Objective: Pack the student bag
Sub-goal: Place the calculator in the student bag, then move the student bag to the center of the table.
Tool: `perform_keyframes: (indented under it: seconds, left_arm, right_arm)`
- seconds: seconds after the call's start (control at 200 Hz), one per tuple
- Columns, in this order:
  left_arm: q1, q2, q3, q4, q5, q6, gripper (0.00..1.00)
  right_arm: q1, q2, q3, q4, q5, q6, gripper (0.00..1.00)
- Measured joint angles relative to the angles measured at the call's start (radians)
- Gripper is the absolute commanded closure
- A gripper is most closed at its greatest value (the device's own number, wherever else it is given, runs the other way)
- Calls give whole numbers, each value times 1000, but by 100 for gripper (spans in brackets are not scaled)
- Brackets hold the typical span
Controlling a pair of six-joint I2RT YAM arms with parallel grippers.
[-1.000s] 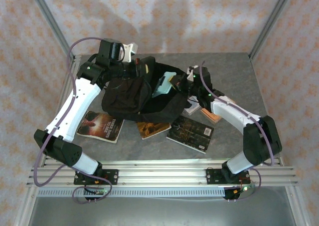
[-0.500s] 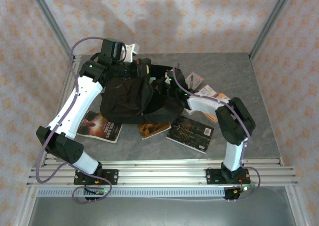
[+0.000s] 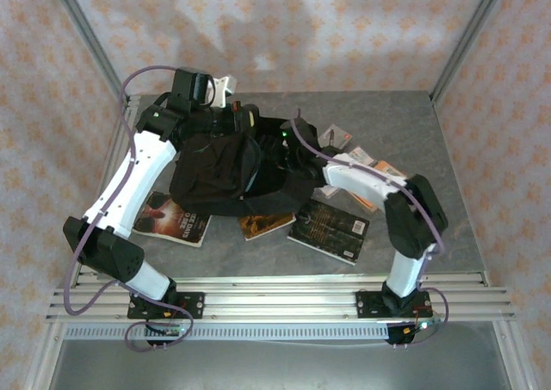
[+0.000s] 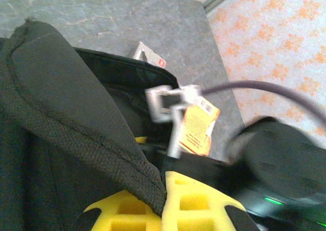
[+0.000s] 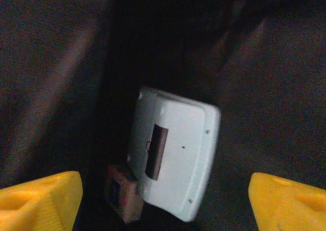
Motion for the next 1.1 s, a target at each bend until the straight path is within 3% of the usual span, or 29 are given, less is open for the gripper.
perform_keyframes:
  seconds: [0.17, 0.33, 0.44, 0.696, 0.871, 1.101]
  left_arm:
    - [5, -11, -109, 48, -27, -16, 100]
    - [5, -33, -244, 134, -35, -49, 100]
    - [5, -45, -294, 175, -55, -57, 100]
    - [5, -115, -344, 209, -161, -60, 100]
    - [5, -179, -351, 209, -231, -56, 100]
    - [25, -216, -365, 201, -307, -48, 100]
  right_arm:
    - [0, -182, 45, -187, 156, -130, 19]
    - [-11, -338, -64, -298, 324, -196, 25]
    - [-78, -351, -130, -389, 390, -198, 29]
    - [-256, -126, -21, -609, 501, -143, 17]
    - [-291, 71, 151, -678, 510, -83, 0]
    - [-307, 306, 415, -747, 496, 56, 0]
